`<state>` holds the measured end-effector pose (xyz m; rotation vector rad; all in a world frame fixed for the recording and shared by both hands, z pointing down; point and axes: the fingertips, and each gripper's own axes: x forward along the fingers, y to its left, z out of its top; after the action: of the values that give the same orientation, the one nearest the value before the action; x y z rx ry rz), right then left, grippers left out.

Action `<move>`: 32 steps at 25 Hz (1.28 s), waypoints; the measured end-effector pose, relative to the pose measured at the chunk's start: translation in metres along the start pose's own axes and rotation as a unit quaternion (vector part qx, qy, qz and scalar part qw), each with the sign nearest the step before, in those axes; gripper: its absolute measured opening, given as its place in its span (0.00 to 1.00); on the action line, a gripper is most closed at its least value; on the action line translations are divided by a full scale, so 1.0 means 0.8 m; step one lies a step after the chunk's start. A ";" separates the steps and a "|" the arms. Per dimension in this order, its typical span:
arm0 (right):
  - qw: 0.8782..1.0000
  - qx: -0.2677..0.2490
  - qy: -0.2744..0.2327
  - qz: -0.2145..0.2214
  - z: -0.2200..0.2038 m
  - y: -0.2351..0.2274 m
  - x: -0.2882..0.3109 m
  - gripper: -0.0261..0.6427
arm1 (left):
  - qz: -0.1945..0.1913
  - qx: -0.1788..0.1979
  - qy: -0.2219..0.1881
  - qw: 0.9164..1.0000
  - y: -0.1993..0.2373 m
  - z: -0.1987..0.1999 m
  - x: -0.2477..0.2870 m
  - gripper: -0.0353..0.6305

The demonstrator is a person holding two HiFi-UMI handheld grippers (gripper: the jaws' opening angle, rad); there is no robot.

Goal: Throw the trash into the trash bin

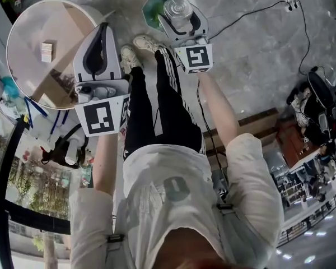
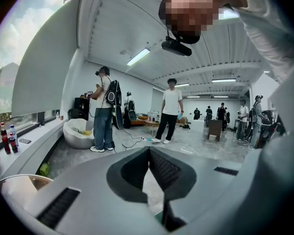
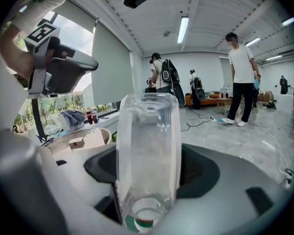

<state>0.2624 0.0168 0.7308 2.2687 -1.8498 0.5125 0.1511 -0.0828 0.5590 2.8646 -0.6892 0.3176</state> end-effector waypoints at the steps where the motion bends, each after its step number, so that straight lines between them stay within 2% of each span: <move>1: 1.000 -0.002 0.007 0.004 -0.010 -0.002 0.001 0.51 | 0.000 0.000 0.002 1.000 -0.002 -0.002 0.005 0.07; 5: 0.999 -0.009 0.036 0.015 -0.047 -0.009 0.001 0.51 | -0.002 -0.007 0.003 1.000 -0.016 -0.003 0.022 0.07; 10: 0.996 0.008 0.094 0.003 -0.088 -0.004 0.001 0.51 | -0.016 -0.003 0.001 1.000 -0.023 0.001 0.021 0.07; 13: 0.994 -0.005 0.107 0.006 -0.092 0.000 0.000 0.51 | -0.020 -0.002 0.000 1.000 -0.027 0.007 0.015 0.07; 16: 0.995 -0.011 0.100 0.017 -0.077 0.008 -0.001 0.51 | -0.019 -0.001 -0.005 1.000 -0.028 0.016 0.008 0.07; 23: 0.996 -0.023 0.082 0.032 -0.010 0.024 -0.008 0.51 | -0.018 0.004 -0.026 1.000 -0.029 0.067 -0.008 0.07; 28: 0.999 -0.026 0.030 0.031 0.099 0.045 -0.023 0.51 | 0.006 -0.006 -0.048 0.999 -0.021 0.119 -0.044 0.07; 32: 0.999 -0.031 0.009 0.030 0.193 0.058 -0.021 0.51 | 0.032 -0.011 -0.080 0.996 -0.005 0.170 -0.073 0.07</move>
<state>0.2380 -0.0305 0.5779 2.1679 -1.9039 0.4767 0.1246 -0.0844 0.4133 2.8744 -0.8086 0.0903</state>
